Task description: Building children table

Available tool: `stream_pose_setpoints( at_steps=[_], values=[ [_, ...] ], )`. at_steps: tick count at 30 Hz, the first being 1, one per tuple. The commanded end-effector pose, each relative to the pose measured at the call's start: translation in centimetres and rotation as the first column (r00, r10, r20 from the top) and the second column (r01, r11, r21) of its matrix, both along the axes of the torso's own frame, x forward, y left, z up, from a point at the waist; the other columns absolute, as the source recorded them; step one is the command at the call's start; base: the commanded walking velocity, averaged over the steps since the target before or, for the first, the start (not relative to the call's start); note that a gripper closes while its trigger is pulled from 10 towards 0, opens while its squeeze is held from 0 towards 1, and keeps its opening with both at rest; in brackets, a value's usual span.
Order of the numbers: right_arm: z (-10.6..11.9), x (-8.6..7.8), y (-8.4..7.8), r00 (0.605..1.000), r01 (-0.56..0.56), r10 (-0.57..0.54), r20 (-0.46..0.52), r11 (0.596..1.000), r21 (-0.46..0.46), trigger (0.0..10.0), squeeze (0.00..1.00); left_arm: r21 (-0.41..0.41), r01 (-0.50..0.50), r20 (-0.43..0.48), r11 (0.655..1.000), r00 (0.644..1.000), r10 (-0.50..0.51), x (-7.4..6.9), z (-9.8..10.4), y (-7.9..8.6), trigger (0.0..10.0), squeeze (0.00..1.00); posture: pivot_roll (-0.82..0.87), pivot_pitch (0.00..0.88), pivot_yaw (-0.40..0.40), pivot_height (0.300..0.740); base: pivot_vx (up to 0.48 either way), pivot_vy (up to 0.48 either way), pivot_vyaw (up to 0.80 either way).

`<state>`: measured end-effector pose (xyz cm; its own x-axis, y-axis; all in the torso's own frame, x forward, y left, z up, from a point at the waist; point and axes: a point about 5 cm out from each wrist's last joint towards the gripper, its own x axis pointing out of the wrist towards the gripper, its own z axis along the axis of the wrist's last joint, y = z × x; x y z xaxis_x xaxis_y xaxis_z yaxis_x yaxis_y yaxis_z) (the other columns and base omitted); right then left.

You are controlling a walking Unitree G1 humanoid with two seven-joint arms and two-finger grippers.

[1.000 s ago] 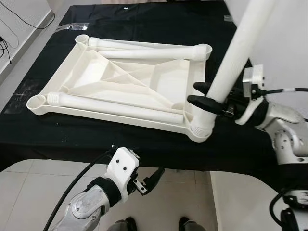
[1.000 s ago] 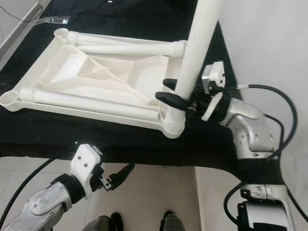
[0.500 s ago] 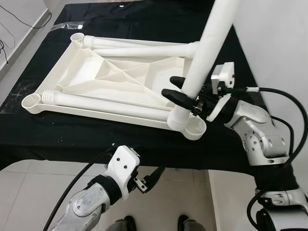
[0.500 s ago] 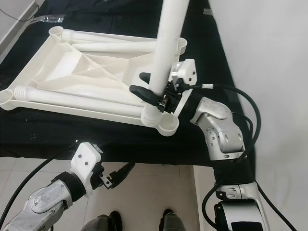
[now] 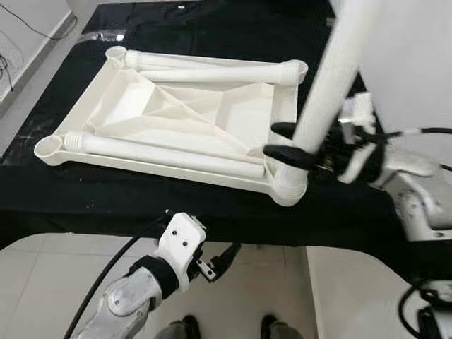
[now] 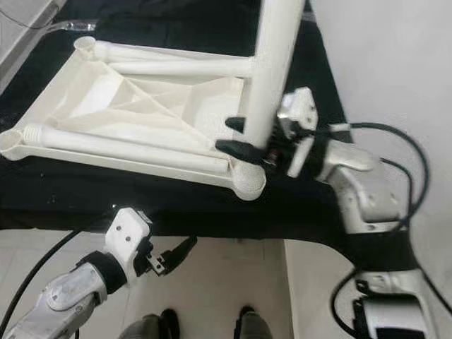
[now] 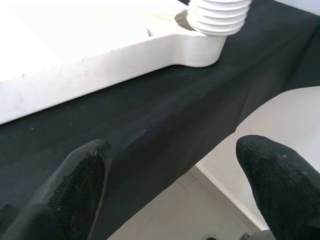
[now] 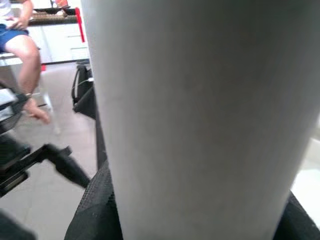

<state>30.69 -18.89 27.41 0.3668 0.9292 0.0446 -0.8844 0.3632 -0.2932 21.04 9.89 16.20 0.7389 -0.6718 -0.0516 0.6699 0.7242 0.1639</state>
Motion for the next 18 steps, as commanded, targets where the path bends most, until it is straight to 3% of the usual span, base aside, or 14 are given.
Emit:
stream_pose_setpoints(
  at_steps=[1,8,14,18],
  values=[
    [-1.1,-0.1,0.1,0.998,-0.023,0.022,-0.052,1.000,-0.005,10.0,0.00,0.007,0.019,-0.013,1.000,1.000,-0.019,-0.5,-0.3,-0.1,10.0,0.00,0.01,0.281,0.001,0.740,0.000,0.000,0.00],
    [-1.8,0.3,0.6,0.998,-0.024,0.024,-0.058,1.000,-0.009,10.0,0.00,0.014,0.032,-0.012,0.999,0.999,-0.032,-0.7,-0.3,-0.1,10.0,0.00,0.02,0.287,0.004,0.740,0.000,0.000,0.00],
    [-1.9,2.0,1.3,0.998,0.041,-0.041,-0.046,0.999,0.003,10.0,0.00,0.026,0.044,-0.014,0.999,0.999,-0.043,-1.2,-0.3,0.0,10.0,0.00,0.03,0.295,0.011,0.740,0.000,0.000,0.00],
    [-1.9,2.2,1.2,0.998,0.049,-0.049,-0.047,0.999,0.007,10.0,0.00,0.025,0.048,-0.017,0.999,0.999,-0.047,-1.3,-0.3,-0.1,10.0,0.00,0.03,0.297,0.010,0.740,0.000,0.000,0.00]
  ],
)
